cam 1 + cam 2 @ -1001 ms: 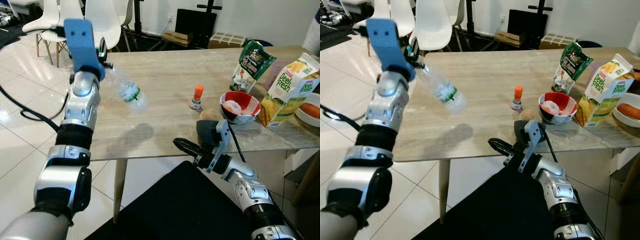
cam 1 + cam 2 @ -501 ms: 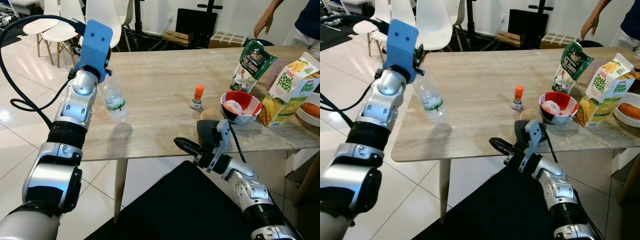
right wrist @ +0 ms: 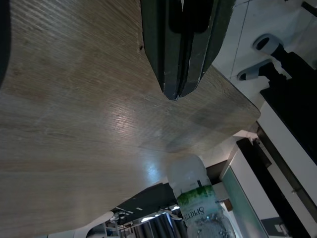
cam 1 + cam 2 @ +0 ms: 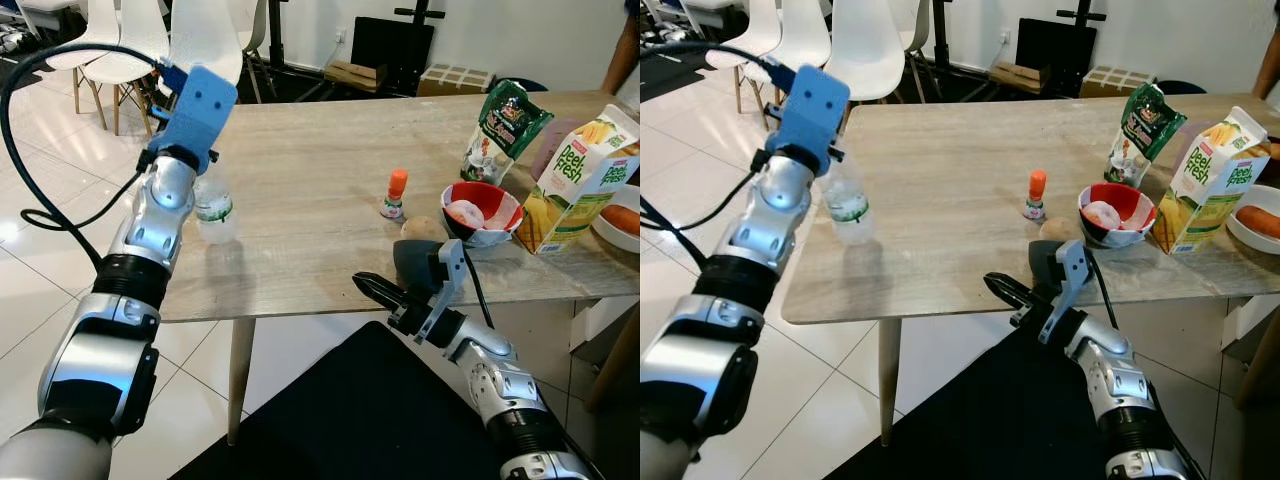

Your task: Restocking fridge

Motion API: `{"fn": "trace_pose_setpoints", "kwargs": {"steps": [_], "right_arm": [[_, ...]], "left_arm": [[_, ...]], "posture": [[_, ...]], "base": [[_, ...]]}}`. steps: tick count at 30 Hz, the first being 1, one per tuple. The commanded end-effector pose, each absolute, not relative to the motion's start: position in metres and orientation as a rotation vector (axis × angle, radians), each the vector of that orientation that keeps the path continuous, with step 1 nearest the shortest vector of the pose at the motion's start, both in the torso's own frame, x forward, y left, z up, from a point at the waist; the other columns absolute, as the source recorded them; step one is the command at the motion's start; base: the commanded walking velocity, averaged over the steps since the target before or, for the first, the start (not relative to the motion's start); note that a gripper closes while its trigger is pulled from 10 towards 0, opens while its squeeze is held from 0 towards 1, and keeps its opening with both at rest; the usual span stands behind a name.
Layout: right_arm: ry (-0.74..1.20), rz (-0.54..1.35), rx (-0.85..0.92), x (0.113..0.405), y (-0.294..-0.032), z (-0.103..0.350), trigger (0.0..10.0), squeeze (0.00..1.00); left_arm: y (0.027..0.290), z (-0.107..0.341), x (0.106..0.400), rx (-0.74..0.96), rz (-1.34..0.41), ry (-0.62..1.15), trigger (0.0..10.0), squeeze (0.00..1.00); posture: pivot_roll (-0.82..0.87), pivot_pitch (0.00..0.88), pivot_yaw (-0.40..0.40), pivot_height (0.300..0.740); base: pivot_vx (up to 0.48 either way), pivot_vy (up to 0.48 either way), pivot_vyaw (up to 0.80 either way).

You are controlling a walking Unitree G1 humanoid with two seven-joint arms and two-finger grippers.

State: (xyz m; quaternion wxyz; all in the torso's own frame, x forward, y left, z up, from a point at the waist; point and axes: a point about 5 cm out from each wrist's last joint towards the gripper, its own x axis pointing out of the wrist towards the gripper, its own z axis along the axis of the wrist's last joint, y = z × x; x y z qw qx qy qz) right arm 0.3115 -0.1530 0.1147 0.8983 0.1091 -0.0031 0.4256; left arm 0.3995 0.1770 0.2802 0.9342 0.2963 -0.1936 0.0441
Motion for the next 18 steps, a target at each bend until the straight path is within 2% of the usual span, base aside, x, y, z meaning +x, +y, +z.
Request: {"fn": "trace_pose_setpoints", "kwargs": {"steps": [1, 9, 10, 12, 13, 15, 16, 18], "right_arm": [[-0.003, 0.867, 0.239, 0.309, -0.154, 0.11, 10.0, 0.0], [-0.002, 0.865, 0.235, 0.308, -0.154, 0.109, 10.0, 0.0], [-0.001, 0.866, 0.234, 0.308, -0.154, 0.109, 10.0, 0.0], [0.0, 0.867, 0.233, 0.308, -0.154, 0.109, 10.0, 0.0], [0.001, 0.868, 0.231, 0.308, -0.154, 0.109, 10.0, 0.0], [0.002, 0.869, 0.23, 0.308, -0.154, 0.109, 10.0, 0.0], [0.002, 0.871, 0.229, 0.309, -0.153, 0.109, 10.0, 0.0], [0.001, 0.872, 0.228, 0.309, -0.153, 0.109, 10.0, 0.0]], "left_arm": [[0.179, 0.274, 0.399, 0.607, 0.09, -0.399, 0.0, 0.0], [0.179, 0.255, 0.399, 0.519, 0.074, -0.366, 0.0, 0.0], [0.18, 0.254, 0.399, 0.508, 0.079, -0.362, 0.3, 0.0], [0.181, 0.253, 0.399, 0.499, 0.083, -0.358, 0.3, 0.0], [0.182, 0.252, 0.399, 0.489, 0.086, -0.353, 1.0, 0.0], [0.183, 0.251, 0.399, 0.483, 0.087, -0.35, 1.0, 0.0], [0.185, 0.25, 0.399, 0.478, 0.093, -0.342, 10.0, 0.0], [0.185, 0.249, 0.399, 0.475, 0.096, -0.34, 10.0, 0.0]], "posture": [[-0.06, 0.081, 0.048, 0.74], [-0.06, 0.084, 0.046, 0.74], [-0.06, 0.084, 0.046, 0.74], [-0.06, 0.084, 0.046, 0.74], [-0.06, 0.084, 0.044, 0.74], [-0.06, 0.084, 0.044, 0.74], [-0.06, 0.082, 0.042, 0.74], [-0.06, 0.082, 0.042, 0.74]], "base": [[0.0, 0.0, 0.0], [0.0, 0.0, 0.0], [0.0, 0.0, 0.0], [0.0, 0.0, 0.0], [0.0, 0.0, 0.0], [0.0, 0.0, 0.0], [0.0, 0.0, 0.0], [0.0, 0.0, 0.0]]}}
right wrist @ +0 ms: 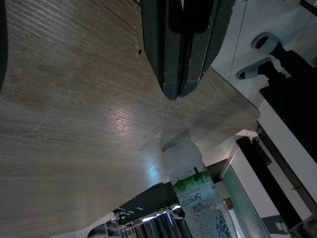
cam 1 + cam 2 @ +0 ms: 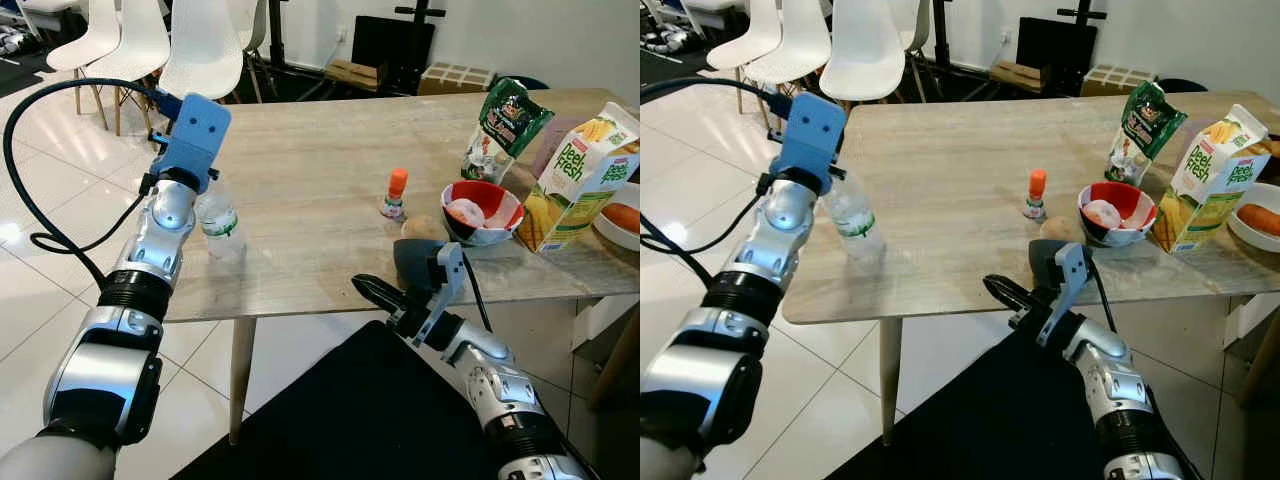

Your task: Restocking fridge

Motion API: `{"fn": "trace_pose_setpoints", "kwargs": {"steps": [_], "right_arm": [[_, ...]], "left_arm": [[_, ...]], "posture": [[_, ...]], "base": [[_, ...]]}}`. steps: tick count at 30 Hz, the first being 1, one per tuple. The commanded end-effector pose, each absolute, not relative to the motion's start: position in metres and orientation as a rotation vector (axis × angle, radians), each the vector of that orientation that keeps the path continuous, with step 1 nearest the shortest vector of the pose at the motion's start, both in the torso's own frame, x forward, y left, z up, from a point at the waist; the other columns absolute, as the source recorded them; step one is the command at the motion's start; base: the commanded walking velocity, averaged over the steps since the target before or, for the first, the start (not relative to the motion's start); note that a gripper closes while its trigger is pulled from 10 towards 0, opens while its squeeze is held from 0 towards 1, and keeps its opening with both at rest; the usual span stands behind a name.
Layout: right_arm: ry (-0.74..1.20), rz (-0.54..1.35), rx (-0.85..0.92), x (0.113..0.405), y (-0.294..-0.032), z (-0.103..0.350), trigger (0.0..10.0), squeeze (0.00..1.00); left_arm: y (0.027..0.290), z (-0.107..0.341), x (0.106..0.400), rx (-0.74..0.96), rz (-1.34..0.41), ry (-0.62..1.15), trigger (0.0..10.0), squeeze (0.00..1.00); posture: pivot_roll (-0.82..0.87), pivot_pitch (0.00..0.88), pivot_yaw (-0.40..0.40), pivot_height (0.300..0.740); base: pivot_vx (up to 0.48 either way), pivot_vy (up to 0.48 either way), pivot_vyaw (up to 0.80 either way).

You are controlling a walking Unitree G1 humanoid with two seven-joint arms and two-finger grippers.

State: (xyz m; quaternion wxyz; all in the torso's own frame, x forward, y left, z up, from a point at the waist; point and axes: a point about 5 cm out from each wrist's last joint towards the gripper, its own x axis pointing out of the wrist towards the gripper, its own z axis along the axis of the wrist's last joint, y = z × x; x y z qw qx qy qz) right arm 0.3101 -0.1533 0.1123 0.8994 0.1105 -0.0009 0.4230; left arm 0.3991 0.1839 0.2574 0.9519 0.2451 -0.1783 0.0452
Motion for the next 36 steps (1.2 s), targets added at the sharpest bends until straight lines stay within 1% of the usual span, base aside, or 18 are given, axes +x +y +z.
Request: {"fn": "trace_pose_setpoints", "kwargs": {"steps": [1, 4, 5, 6, 7, 8, 9, 10, 16, 17, 18, 22, 26, 29, 32, 34, 36], "right_arm": [[0.001, 0.872, 0.228, 0.309, -0.153, 0.109, 10.0, 0.0], [0.002, 0.874, 0.226, 0.309, -0.153, 0.11, 10.0, 0.0], [0.002, 0.874, 0.225, 0.309, -0.153, 0.11, 10.0, 0.0], [0.002, 0.874, 0.225, 0.309, -0.153, 0.11, 10.0, 0.0], [0.002, 0.874, 0.224, 0.309, -0.153, 0.11, 10.0, 0.0], [0.002, 0.874, 0.224, 0.309, -0.153, 0.11, 10.0, 0.0], [0.002, 0.874, 0.224, 0.309, -0.153, 0.11, 10.0, 0.0], [0.002, 0.873, 0.223, 0.309, -0.154, 0.11, 10.0, 0.0], [0.002, 0.873, 0.221, 0.31, -0.154, 0.11, 10.0, 0.0], [0.002, 0.873, 0.22, 0.31, -0.155, 0.11, 10.0, 0.0], [0.003, 0.874, 0.22, 0.31, -0.155, 0.11, 10.0, 0.0], [0.003, 0.877, 0.219, 0.31, -0.155, 0.11, 10.0, 0.0], [0.005, 0.881, 0.215, 0.31, -0.155, 0.11, 10.0, 0.0], [0.005, 0.883, 0.215, 0.31, -0.155, 0.11, 10.0, 0.0], [0.006, 0.886, 0.215, 0.309, -0.154, 0.109, 10.0, 0.0], [0.006, 0.886, 0.215, 0.309, -0.154, 0.109, 10.0, 0.0], [0.008, 0.885, 0.215, 0.308, -0.155, 0.109, 10.0, 0.0]], "left_arm": [[0.185, 0.249, 0.399, 0.475, 0.096, -0.34, 10.0, 0.0], [0.186, 0.248, 0.399, 0.479, 0.097, -0.336, 10.0, 0.0], [0.186, 0.248, 0.399, 0.479, 0.095, -0.336, 10.0, 0.02], [0.186, 0.248, 0.399, 0.478, 0.094, -0.336, 10.0, 0.36], [0.186, 0.248, 0.399, 0.477, 0.093, -0.337, 10.0, 0.36], [0.186, 0.248, 0.399, 0.476, 0.092, -0.339, 10.0, 0.84], [0.186, 0.248, 0.399, 0.476, 0.092, -0.339, 10.0, 0.84], [0.186, 0.249, 0.399, 0.473, 0.093, -0.342, 10.0, 1.0], [0.188, 0.256, 0.399, 0.469, 0.103, -0.362, 10.0, 1.0], [0.188, 0.258, 0.399, 0.469, 0.103, -0.365, 10.0, 0.65], [0.188, 0.26, 0.399, 0.468, 0.103, -0.368, 10.0, 0.0], [0.187, 0.268, 0.398, 0.443, 0.103, -0.389, 10.0, 0.0], [0.185, 0.278, 0.396, 0.366, 0.101, -0.423, 10.0, 0.0], [0.184, 0.281, 0.395, 0.339, 0.1, -0.431, 10.0, 0.0], [0.179, 0.294, 0.386, 0.206, 0.07, -0.474, 10.0, 0.0], [0.179, 0.3, 0.383, 0.174, 0.068, -0.494, 10.0, 0.0], [0.185, 0.31, 0.378, 0.142, 0.089, -0.526, 10.0, 0.0]], "posture": [[-0.06, 0.082, 0.042, 0.74], [-0.06, 0.083, 0.042, 0.74], [-0.06, 0.083, 0.042, 0.74], [-0.06, 0.084, 0.043, 0.74], [-0.06, 0.084, 0.043, 0.74], [-0.06, 0.083, 0.043, 0.74], [-0.06, 0.083, 0.043, 0.74], [-0.06, 0.082, 0.044, 0.74], [-0.06, 0.079, 0.043, 0.74], [-0.06, 0.078, 0.041, 0.74], [-0.06, 0.077, 0.041, 0.74], [-0.06, 0.076, 0.039, 0.74], [-0.06, 0.072, 0.038, 0.74], [-0.06, 0.072, 0.038, 0.74], [-0.07, 0.062, 0.04, 0.74], [-0.07, 0.062, 0.04, 0.74], [-0.06, 0.06, 0.04, 0.74]], "base": [[0.0, 0.0, 0.0], [0.0, 0.0, 0.0], [0.0, 0.0, 0.0], [0.0, 0.0, 0.0], [0.0, 0.0, 0.0], [0.0, 0.0, 0.0], [0.0, 0.0, 0.0], [0.0, 0.0, 0.0], [0.0, 0.0, 0.0], [0.0, 0.0, 0.0], [0.0, 0.0, 0.0], [0.0, 0.0, 0.0], [0.0, 0.0, 0.0], [0.0, 0.0, 0.0], [0.0, 0.0, 0.0], [0.0, 0.0, 0.0], [0.0, 0.0, 0.0]]}}
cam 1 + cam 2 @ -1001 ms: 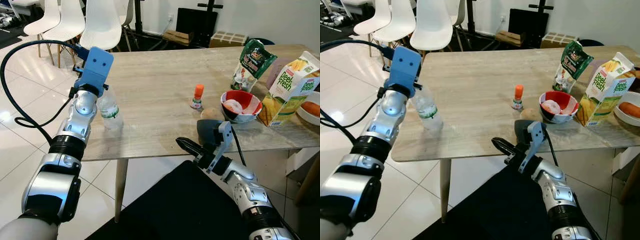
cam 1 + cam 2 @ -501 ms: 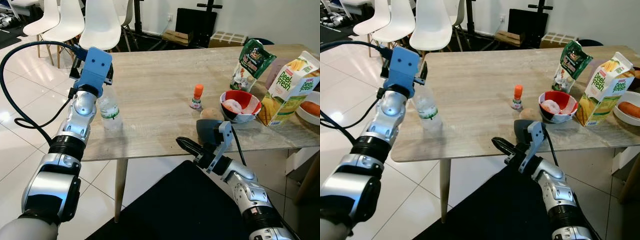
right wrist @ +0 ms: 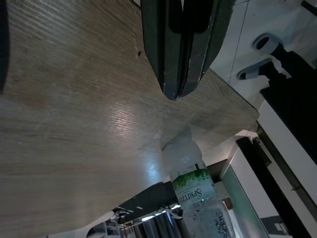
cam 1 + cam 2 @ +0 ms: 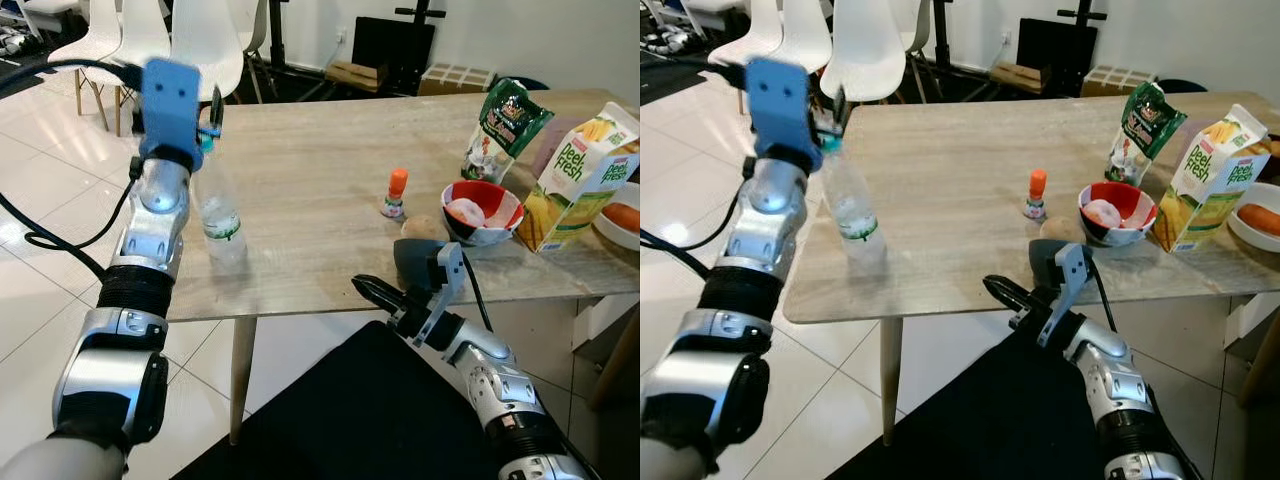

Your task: Restocking fridge

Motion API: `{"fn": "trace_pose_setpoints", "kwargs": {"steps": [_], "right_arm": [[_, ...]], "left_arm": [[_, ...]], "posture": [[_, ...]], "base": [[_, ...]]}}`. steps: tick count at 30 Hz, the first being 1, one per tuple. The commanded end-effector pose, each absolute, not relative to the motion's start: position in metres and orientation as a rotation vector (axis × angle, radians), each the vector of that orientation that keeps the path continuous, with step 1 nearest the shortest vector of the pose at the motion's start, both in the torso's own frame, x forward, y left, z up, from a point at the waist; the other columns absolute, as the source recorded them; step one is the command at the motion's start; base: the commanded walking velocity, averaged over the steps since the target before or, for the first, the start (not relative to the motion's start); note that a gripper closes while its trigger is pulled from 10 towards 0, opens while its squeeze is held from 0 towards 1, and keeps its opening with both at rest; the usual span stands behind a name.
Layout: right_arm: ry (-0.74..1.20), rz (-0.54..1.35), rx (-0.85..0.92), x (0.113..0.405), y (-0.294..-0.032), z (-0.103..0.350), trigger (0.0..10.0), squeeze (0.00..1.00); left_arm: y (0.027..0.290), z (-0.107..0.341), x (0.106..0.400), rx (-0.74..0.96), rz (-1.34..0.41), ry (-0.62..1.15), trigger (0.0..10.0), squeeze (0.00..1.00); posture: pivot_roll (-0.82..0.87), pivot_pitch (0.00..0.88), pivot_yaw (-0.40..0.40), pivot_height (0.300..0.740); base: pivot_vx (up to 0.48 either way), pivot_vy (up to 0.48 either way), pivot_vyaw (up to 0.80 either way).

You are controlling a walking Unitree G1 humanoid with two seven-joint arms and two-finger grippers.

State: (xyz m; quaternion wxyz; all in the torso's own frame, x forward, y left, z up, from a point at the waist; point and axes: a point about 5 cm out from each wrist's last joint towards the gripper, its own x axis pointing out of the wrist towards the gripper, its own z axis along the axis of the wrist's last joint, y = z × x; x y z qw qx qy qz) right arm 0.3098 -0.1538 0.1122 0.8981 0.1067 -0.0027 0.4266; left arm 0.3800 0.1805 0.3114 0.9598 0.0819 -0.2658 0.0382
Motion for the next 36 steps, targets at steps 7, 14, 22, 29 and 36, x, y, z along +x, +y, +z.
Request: {"fn": "trace_pose_setpoints", "kwargs": {"steps": [7, 14, 22, 29, 36], "right_arm": [[0.014, 0.886, 0.216, 0.308, -0.155, 0.107, 10.0, 0.0], [0.015, 0.89, 0.219, 0.307, -0.154, 0.106, 10.0, 0.0], [0.023, 0.891, 0.218, 0.308, -0.153, 0.104, 10.0, 0.0], [0.041, 0.87, 0.193, 0.309, -0.154, 0.102, 10.0, 0.0], [0.038, 0.815, 0.173, 0.313, -0.156, 0.102, 10.0, 0.0]], "left_arm": [[0.234, 0.321, 0.369, 0.202, 0.285, -0.531, 10.0, 0.0], [0.308, 0.287, 0.353, 0.274, 0.499, -0.335, 10.0, 0.0], [0.324, 0.266, 0.353, 0.229, 0.471, -0.254, 0.0, 0.0], [0.319, 0.227, 0.362, 0.166, 0.363, -0.151, 0.0, 0.0], [0.309, 0.209, 0.369, 0.159, 0.288, -0.068, 0.0, 0.0]], "posture": [[-0.06, 0.057, 0.04, 0.74], [-0.06, 0.061, 0.034, 0.74], [-0.05, 0.072, 0.026, 0.74], [-0.07, 0.097, 0.029, 0.74], [-0.07, 0.122, 0.027, 0.74]], "base": [[0.0, 0.0, 0.0], [0.0, 0.0, 0.0], [0.0, 0.0, 0.0], [0.0, 0.0, 0.0], [0.0, 0.0, 0.0]]}}
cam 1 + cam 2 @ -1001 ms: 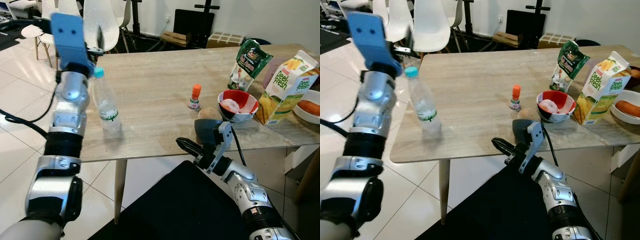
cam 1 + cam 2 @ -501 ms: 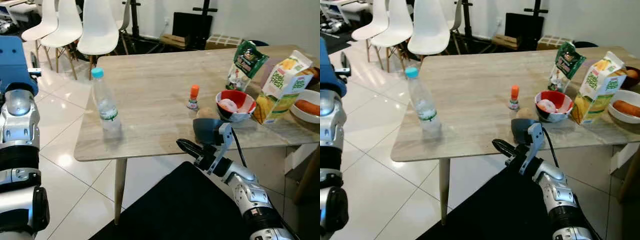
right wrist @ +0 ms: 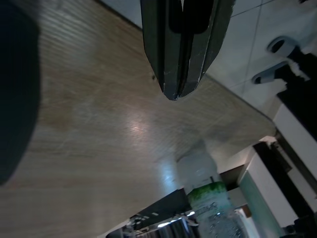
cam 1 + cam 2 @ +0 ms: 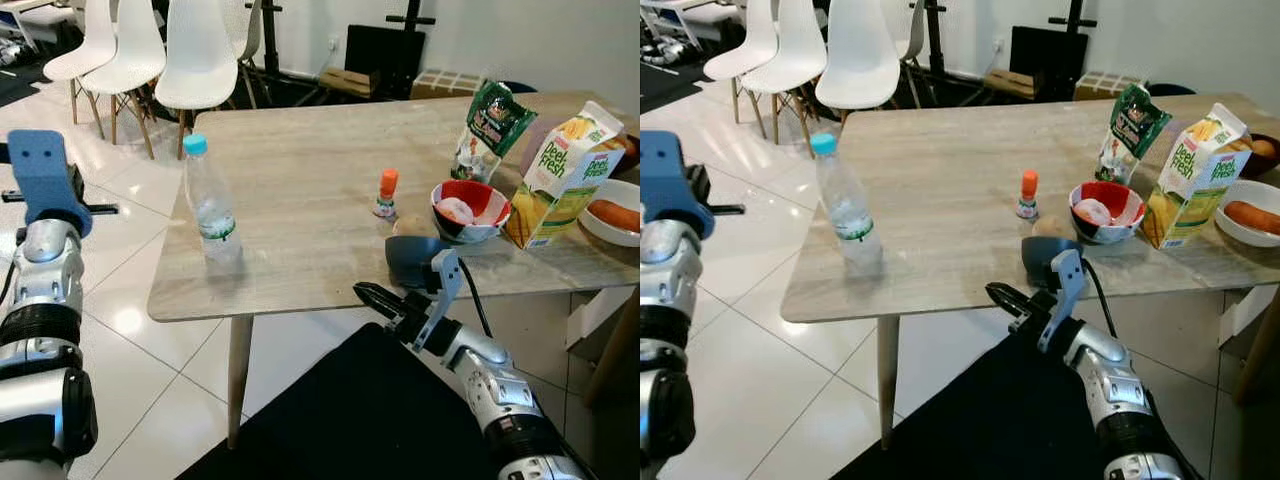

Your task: Restocking fridge

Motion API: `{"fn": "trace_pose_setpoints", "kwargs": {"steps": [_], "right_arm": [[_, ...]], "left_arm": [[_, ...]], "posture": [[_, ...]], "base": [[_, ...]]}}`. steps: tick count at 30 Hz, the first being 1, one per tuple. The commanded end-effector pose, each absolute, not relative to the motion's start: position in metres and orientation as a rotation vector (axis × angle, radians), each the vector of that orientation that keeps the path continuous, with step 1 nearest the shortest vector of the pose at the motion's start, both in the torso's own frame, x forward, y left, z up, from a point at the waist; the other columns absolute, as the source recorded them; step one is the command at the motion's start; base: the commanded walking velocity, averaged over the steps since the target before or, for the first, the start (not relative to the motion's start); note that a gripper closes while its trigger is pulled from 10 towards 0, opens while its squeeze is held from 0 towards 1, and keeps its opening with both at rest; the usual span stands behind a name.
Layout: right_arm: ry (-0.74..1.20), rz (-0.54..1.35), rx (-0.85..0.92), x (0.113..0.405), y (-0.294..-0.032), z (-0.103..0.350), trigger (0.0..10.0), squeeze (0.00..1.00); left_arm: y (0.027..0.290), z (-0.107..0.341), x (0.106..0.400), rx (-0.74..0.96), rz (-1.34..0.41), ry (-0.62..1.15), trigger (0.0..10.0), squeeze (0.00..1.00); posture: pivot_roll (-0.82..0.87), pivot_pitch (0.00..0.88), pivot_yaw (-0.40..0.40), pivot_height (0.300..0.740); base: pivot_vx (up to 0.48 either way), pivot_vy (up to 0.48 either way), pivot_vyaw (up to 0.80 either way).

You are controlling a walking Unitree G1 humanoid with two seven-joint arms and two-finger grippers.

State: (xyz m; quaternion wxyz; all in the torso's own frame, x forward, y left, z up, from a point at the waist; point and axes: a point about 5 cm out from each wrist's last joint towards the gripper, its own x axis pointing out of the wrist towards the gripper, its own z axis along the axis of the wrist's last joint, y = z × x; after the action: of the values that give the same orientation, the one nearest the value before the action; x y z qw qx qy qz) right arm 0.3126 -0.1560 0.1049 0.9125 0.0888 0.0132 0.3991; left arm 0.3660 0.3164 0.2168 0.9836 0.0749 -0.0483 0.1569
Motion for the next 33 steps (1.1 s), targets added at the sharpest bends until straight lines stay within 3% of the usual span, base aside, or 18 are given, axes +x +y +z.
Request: {"fn": "trace_pose_setpoints", "kwargs": {"steps": [1, 22, 33], "right_arm": [[0.038, 0.815, 0.173, 0.313, -0.156, 0.102, 10.0, 0.0], [-0.064, 0.774, 0.227, 0.311, -0.152, 0.114, 10.0, 0.0], [-0.112, 0.764, 0.253, 0.299, -0.14, 0.112, 10.0, 0.0]], "left_arm": [[0.309, 0.209, 0.369, 0.159, 0.288, -0.068, 0.0, 0.0], [0.232, 0.167, 0.388, 0.219, 0.005, 0.015, 0.0, 0.0], [0.212, 0.154, 0.387, 0.184, -0.049, 0.025, 0.0, 0.0]], "posture": [[-0.07, 0.122, 0.027, 0.74], [-0.1, 0.136, 0.052, 0.74], [-0.1, 0.138, 0.053, 0.74]], "base": [[0.0, 0.0, 0.0], [0.0, 0.0, 0.0], [0.0, 0.0, 0.0]]}}
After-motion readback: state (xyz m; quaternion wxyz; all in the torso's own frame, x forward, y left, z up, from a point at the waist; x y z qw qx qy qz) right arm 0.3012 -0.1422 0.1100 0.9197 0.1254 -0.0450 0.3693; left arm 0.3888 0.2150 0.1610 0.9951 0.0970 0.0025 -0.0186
